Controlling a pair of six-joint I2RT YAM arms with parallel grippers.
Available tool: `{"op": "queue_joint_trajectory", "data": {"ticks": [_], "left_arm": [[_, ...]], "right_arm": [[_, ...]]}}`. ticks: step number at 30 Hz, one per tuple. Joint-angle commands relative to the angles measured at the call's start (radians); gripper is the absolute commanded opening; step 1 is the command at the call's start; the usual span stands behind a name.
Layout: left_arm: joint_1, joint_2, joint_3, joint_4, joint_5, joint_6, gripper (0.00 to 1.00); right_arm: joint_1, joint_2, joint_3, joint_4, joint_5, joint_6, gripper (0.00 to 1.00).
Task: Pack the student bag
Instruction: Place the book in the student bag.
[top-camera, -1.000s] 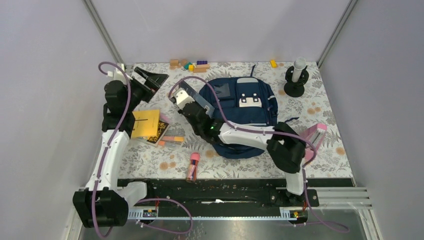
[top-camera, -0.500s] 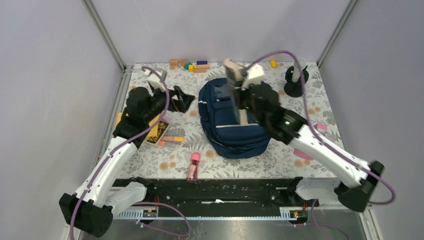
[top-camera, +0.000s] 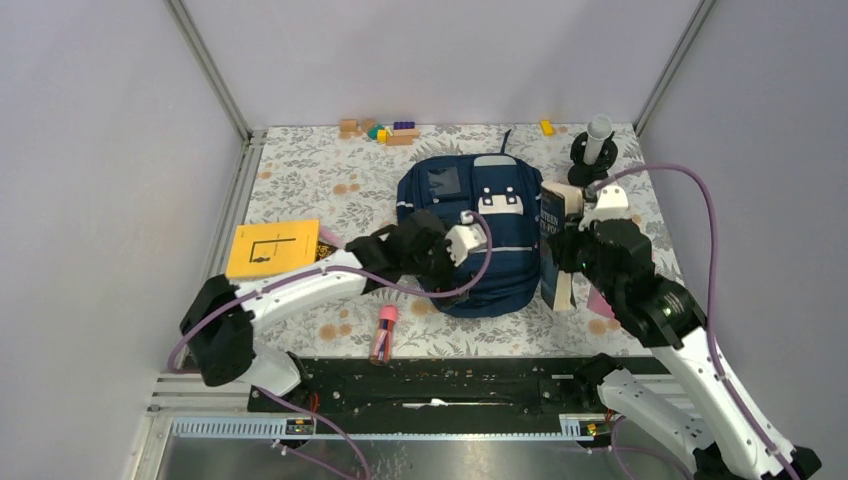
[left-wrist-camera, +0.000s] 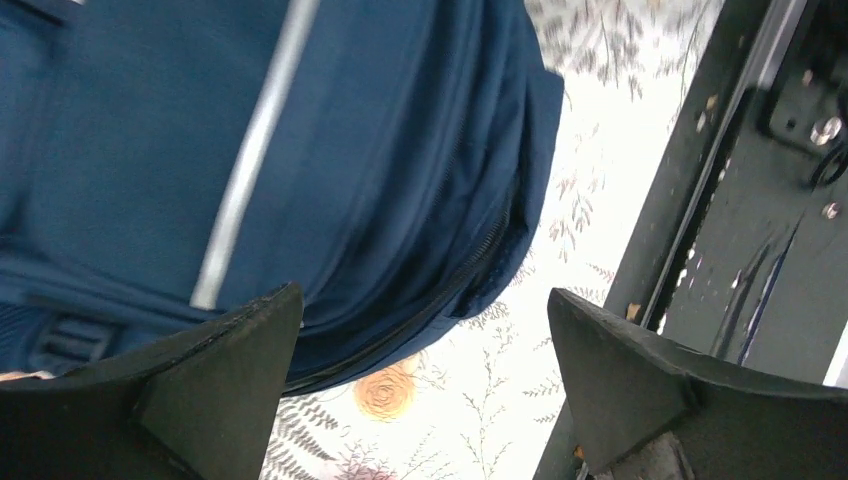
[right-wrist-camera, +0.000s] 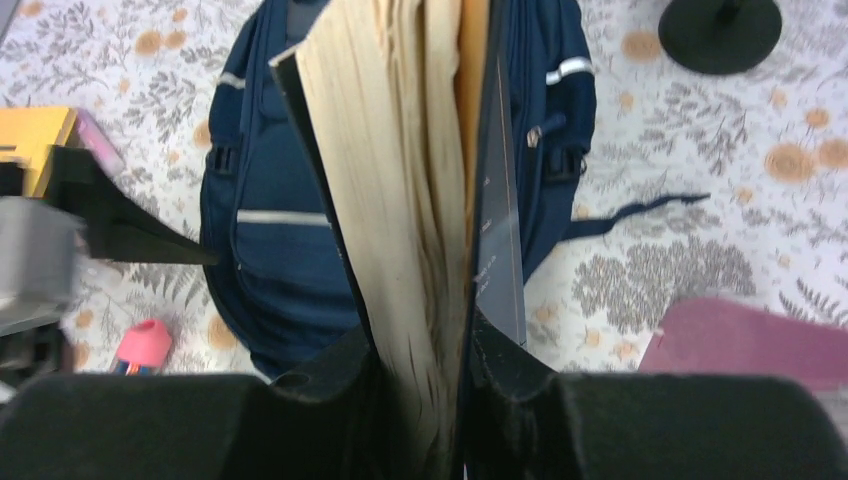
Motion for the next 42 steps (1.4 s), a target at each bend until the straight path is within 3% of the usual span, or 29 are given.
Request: {"op": "queue_joint_trajectory", "data": {"ticks": [1, 8, 15, 18, 25, 35, 38, 42], "left_arm": [[-0.036, 0.079, 0.055, -0.038, 0.018, 0.066, 0.98], [-0.063, 0.183, 0.105, -0.048, 0.014, 0.055, 0.75], [-0.063, 0.222, 0.126, -0.012, -0.018, 0.036, 0.69], [-0.062, 0.255, 0.145, -0.017, -0.035, 0.040, 0.55], [-0.064, 0.287, 0.148, -0.028, 0.018, 0.037, 0.59], [-0.064, 0.326, 0.158, -0.032, -0.022, 0.031, 0.71], [-0.063, 0.335, 0.159, -0.030, -0.069, 0.033, 0.56], [-0.062, 0.328, 0.154, -0.006, -0.085, 0.005, 0.20]], "right_arm": [[-0.014, -0.132, -0.009, -0.015, -0.049, 0.073, 0.00], [-0.014, -0.262, -0.109, -0.024, -0.084, 0.151, 0.00], [-0.014, -0.311, -0.124, -0.096, -0.142, 0.170, 0.00], [-0.014, -0.354, -0.139, -0.102, -0.146, 0.200, 0.00], [-0.014, -0.399, -0.145, -0.111, -0.131, 0.223, 0.00], [-0.014, -0.395, -0.137, -0.112, -0.139, 0.225, 0.00], [-0.014, -0.404, -0.141, -0.111, -0.138, 0.228, 0.00], [-0.014, -0.413, -0.150, -0.111, -0.142, 0.230, 0.00]]}}
